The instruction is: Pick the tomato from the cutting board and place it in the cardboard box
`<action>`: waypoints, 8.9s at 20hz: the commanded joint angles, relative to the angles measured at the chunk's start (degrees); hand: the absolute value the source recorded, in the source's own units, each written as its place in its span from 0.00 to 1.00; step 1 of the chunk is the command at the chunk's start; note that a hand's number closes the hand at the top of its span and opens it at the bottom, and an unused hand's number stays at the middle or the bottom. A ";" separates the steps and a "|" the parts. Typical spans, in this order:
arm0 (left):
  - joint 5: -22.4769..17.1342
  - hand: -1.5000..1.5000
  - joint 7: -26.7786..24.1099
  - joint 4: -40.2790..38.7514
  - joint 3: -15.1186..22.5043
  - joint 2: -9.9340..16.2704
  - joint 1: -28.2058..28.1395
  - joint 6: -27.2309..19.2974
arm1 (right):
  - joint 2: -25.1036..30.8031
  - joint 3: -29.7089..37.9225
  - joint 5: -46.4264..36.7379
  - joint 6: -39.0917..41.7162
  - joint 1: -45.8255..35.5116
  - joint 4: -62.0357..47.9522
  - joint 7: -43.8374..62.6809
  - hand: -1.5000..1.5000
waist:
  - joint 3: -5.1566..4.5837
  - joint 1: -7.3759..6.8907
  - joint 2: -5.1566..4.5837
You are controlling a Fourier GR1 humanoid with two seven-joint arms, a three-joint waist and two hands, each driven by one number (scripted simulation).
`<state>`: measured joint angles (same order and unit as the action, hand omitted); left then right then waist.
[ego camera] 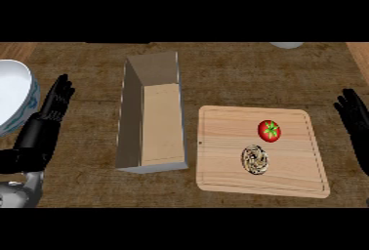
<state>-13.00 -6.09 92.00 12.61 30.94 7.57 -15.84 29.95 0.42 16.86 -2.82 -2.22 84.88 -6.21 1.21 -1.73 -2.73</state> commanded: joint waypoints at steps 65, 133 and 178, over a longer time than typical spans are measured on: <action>17.59 0.50 13.77 0.03 -7.66 -14.53 -9.45 5.40 | -8.90 -12.47 -55.15 26.63 -20.73 -14.98 20.05 0.00 | -1.20 1.50 2.77; 23.27 0.50 10.57 -3.69 -14.35 -19.87 -7.99 12.97 | -29.76 -52.17 -100.33 -0.36 -15.93 32.18 81.44 1.00 | -1.31 0.42 2.68; 25.37 0.50 10.25 -4.63 -14.38 -20.75 -7.22 12.06 | -29.93 -22.56 -61.92 -61.63 -47.67 -24.27 61.66 0.00 | -1.14 1.01 2.62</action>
<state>11.33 4.92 87.81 -1.65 10.46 1.54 -2.58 0.33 -24.69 -45.45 -53.44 -52.25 57.55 55.80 0.05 -2.11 -0.27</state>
